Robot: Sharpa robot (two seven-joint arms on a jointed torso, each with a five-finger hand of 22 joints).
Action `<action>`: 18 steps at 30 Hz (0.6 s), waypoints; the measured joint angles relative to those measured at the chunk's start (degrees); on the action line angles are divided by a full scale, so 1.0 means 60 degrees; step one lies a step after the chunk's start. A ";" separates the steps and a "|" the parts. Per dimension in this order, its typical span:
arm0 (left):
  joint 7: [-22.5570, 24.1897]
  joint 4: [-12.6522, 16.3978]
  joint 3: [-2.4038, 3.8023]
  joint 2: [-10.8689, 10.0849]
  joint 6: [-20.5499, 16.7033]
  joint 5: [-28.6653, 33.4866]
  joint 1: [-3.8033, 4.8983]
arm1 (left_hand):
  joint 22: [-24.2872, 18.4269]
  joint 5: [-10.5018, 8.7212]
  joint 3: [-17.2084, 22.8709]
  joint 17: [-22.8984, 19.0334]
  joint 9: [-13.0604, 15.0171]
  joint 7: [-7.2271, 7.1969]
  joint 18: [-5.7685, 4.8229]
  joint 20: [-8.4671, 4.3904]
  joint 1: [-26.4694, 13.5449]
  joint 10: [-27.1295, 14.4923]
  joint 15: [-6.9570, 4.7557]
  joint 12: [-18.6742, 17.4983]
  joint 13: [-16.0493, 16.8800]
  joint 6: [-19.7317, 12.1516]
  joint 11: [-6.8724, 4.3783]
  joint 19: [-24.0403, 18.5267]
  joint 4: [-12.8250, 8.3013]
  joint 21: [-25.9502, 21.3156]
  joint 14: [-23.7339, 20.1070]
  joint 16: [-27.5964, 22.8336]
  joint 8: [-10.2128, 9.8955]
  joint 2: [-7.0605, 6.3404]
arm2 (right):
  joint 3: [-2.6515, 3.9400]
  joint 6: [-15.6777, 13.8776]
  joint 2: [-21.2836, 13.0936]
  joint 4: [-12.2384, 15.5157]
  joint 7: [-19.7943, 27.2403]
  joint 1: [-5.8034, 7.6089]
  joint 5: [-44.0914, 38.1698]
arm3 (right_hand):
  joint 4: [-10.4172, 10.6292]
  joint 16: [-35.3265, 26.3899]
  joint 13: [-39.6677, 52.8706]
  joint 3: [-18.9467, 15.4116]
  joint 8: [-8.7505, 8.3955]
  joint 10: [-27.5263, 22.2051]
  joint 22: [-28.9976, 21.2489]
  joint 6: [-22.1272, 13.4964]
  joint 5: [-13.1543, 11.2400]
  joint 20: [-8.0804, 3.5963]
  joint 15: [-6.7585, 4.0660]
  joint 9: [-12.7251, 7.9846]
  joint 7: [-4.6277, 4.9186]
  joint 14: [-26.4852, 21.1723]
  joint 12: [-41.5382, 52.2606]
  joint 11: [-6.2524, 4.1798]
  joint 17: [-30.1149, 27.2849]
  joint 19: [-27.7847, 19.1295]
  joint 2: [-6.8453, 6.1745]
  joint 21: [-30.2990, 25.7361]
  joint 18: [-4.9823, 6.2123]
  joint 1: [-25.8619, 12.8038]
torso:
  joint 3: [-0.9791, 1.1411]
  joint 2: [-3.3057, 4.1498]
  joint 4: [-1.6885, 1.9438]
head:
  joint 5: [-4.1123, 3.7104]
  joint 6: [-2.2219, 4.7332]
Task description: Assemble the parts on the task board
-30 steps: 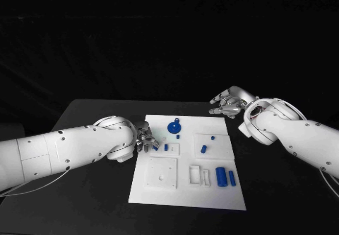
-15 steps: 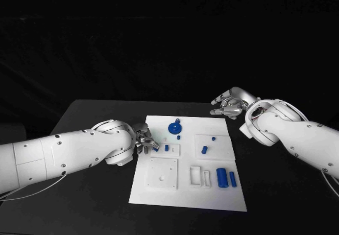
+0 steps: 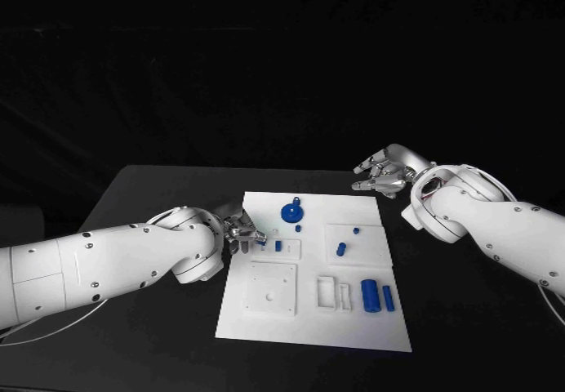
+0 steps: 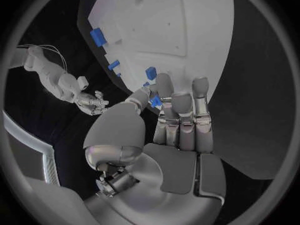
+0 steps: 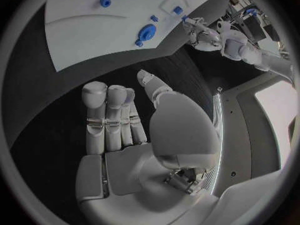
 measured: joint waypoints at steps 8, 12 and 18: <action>0.0003 -0.0024 0.0000 0.0082 -0.0220 0.0042 -0.0012 | -0.0001 0.0001 0.0057 0.0105 0.0262 0.0000 0.0000 0.0000 0.0028 0.0033 -0.0002 0.0119 0.0036 0.0000 -0.0033 0.0000 0.0020 0.0073 0.0009 0.0081 -0.0004 -0.0048 | 0.0000 0.0002 -0.0005 0.0001 0.0000 0.0000 0.0007 | 0.0000 0.0000 0.0000 0.0000 0.0000 0.0000 0.0007 0.0000 0.0000 0.0000 0.0000 0.0000 0.0000 0.0000 0.0000 0.0000 0.0000 0.0000 0.0000 0.0000 -0.0001 0.0000 | 0.0012 0.0003 -0.0008 | 0.0016 0.0002; -0.0057 -0.0069 0.0000 0.0154 -0.0214 0.0035 -0.0021 | -0.0002 0.0001 0.0064 0.0120 0.0343 0.0000 0.0000 0.0000 0.0002 0.0033 0.0001 0.0158 0.0050 0.0000 -0.0033 0.0000 0.0015 0.0112 0.0031 0.0109 -0.0009 -0.0096 | 0.0000 0.0004 -0.0005 0.0000 0.0000 0.0000 0.0012 | 0.0000 0.0000 0.0000 0.0000 0.0000 0.0000 0.0008 0.0000 0.0000 0.0000 0.0000 0.0000 0.0000 0.0000 0.0000 0.0000 0.0000 0.0000 0.0000 0.0000 -0.0001 0.0000 | 0.0013 0.0005 -0.0013 | 0.0027 -0.0004; -0.0195 -0.0187 -0.0002 0.0245 -0.0199 -0.0013 -0.0044 | -0.0003 0.0000 0.0081 0.0183 0.0528 0.0000 0.0000 0.0000 -0.0024 0.0033 0.0001 0.0270 0.0105 0.0000 -0.0033 0.0000 0.0009 0.0223 0.0033 0.0192 -0.0013 -0.0121 | 0.0000 0.0005 -0.0007 -0.0001 0.0000 0.0000 0.0018 | 0.0000 0.0000 0.0000 0.0000 0.0000 0.0000 0.0007 0.0000 0.0000 0.0000 0.0000 0.0000 0.0000 0.0000 0.0000 0.0000 0.0000 0.0000 0.0000 0.0000 -0.0001 0.0000 | 0.0018 0.0008 -0.0013 | 0.0027 -0.0016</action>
